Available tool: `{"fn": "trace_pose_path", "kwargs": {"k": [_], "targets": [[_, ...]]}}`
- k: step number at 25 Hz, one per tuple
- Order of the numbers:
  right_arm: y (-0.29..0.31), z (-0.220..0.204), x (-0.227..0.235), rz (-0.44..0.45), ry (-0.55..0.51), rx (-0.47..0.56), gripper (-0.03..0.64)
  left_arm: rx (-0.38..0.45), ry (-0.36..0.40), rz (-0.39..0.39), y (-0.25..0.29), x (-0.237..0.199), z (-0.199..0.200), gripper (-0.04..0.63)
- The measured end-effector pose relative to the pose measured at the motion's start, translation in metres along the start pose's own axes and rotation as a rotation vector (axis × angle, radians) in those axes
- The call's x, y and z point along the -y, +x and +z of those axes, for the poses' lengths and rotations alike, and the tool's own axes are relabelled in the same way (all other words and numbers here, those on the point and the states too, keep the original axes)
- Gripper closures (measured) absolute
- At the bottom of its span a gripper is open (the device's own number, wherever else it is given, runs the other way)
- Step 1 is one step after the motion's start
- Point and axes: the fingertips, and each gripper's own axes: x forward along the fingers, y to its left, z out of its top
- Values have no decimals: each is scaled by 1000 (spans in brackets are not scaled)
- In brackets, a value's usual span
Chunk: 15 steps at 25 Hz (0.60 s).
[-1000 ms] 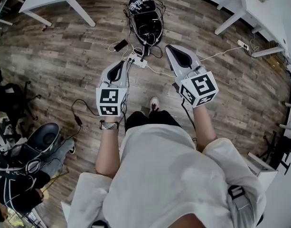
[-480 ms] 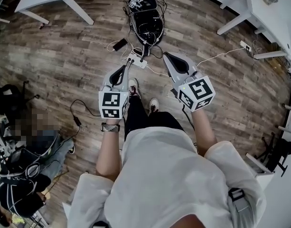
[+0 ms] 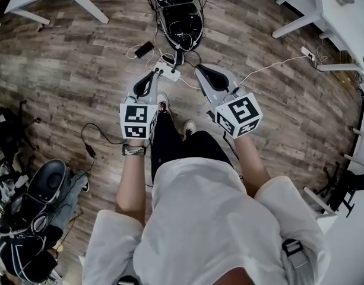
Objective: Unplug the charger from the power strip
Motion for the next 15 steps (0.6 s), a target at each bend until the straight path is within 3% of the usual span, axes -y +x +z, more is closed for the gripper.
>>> {"fn": "trace_pose_path", "kwargs": {"k": [15], "targets": [[88, -74, 45, -8, 48, -143, 552, -107, -54, -30, 66, -52, -63, 591]]}}
